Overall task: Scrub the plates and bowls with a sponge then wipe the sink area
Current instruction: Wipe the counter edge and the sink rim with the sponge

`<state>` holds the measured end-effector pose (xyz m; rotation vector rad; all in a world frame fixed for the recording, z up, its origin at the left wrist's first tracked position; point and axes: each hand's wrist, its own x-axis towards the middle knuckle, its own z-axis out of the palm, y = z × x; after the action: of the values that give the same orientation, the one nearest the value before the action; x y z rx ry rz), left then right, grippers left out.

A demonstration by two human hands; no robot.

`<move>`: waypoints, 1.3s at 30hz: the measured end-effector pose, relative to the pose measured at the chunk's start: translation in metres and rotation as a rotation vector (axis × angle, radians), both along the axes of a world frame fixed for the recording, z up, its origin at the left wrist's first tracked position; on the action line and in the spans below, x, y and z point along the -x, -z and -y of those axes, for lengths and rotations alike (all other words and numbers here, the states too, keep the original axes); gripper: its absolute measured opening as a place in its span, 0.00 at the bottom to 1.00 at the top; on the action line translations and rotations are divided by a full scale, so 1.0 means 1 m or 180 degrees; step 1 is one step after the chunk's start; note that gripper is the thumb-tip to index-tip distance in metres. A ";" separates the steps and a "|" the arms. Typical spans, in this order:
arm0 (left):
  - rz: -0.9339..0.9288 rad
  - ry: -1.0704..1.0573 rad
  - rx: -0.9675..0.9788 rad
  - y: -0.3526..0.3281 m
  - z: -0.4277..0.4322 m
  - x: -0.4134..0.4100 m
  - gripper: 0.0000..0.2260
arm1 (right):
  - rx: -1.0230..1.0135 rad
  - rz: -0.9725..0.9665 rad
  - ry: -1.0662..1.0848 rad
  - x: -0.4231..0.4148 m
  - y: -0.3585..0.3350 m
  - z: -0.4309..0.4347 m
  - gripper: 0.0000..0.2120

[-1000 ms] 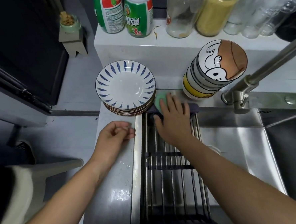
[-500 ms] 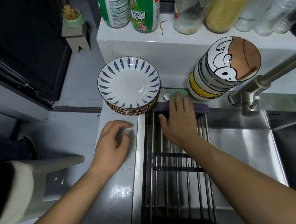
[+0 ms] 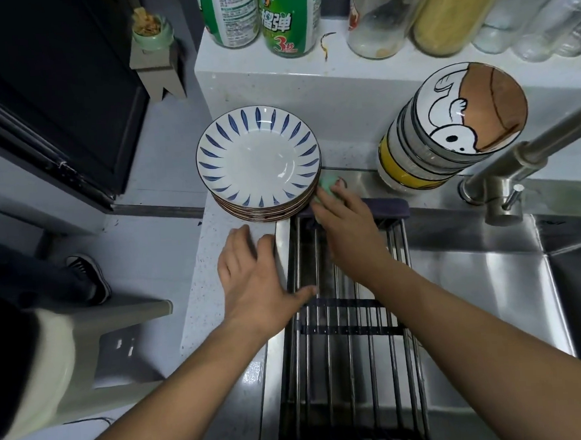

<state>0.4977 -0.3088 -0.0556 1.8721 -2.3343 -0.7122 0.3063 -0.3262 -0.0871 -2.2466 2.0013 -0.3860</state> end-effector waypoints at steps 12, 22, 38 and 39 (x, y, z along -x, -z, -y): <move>0.0192 -0.0111 -0.0249 0.000 -0.001 0.006 0.48 | 0.0221 0.0094 0.0344 0.015 -0.004 0.001 0.29; -0.0231 0.0105 -0.0074 -0.005 -0.001 -0.011 0.37 | 0.0082 0.1307 0.0339 -0.005 -0.035 -0.036 0.20; -0.1746 -0.1355 -0.0328 0.016 -0.041 -0.108 0.20 | -0.0411 0.0437 -0.0922 -0.097 -0.002 -0.103 0.28; -0.1680 -0.1349 -0.0360 0.017 -0.042 -0.108 0.22 | -0.0408 0.0494 -0.0880 -0.097 -0.002 -0.102 0.27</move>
<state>0.6054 -0.2666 -0.0722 1.8388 -1.5493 -1.1228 0.4035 -0.2242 -0.0853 -2.2919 1.5677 -0.3776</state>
